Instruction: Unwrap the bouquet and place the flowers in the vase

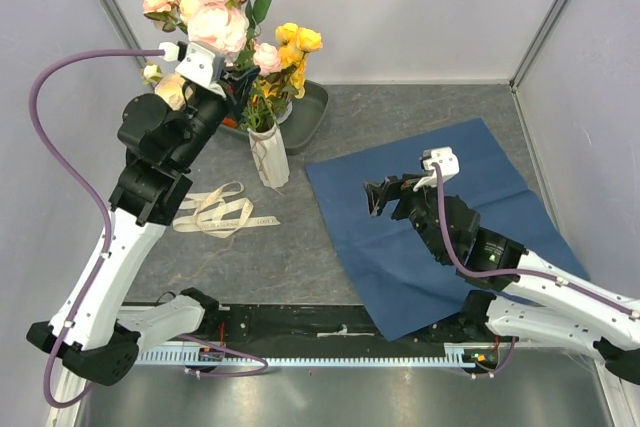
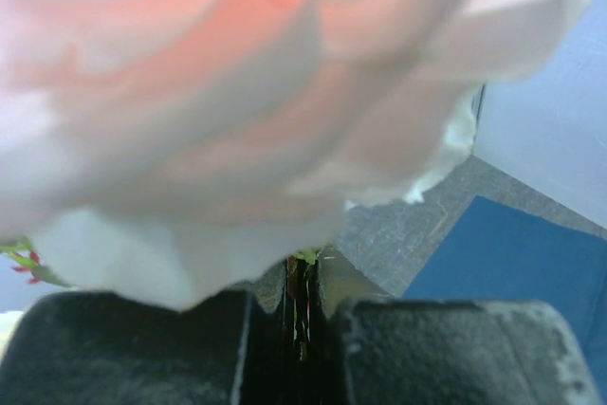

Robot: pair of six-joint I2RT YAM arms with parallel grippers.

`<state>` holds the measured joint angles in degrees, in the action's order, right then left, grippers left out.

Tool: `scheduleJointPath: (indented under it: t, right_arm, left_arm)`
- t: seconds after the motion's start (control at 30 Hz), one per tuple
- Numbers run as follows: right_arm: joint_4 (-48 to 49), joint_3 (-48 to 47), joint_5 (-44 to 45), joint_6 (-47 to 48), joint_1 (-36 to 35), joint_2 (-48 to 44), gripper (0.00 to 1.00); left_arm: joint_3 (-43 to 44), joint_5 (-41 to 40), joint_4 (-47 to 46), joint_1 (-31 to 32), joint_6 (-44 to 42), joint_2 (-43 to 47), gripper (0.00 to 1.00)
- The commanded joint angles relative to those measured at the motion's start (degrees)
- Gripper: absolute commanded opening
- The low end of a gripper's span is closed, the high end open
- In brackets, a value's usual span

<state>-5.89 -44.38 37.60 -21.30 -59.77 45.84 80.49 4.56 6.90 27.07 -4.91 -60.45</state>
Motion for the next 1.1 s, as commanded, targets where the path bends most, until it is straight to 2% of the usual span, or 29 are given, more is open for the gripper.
scheduleJointPath:
  t: [0.0,0.4,1.07]
  right_arm:
    - [-0.6,0.4,1.6,-0.8,0.1,-1.6,0.98]
    - [-1.8,0.5,2.0,-1.0,0.1,-3.0,0.98]
    - [-1.9,-0.1,1.9,-1.0,0.2,-0.6,0.98]
  left_arm:
    - [5.5,-0.8,-1.4,-0.3,-4.6,-1.0,0.02]
    - [5.0,-3.7,0.3,-0.3,-8.3,-0.2,0.02]
    - [-7.1,-4.4,-4.5,-0.3,-5.0,0.8,0.02]
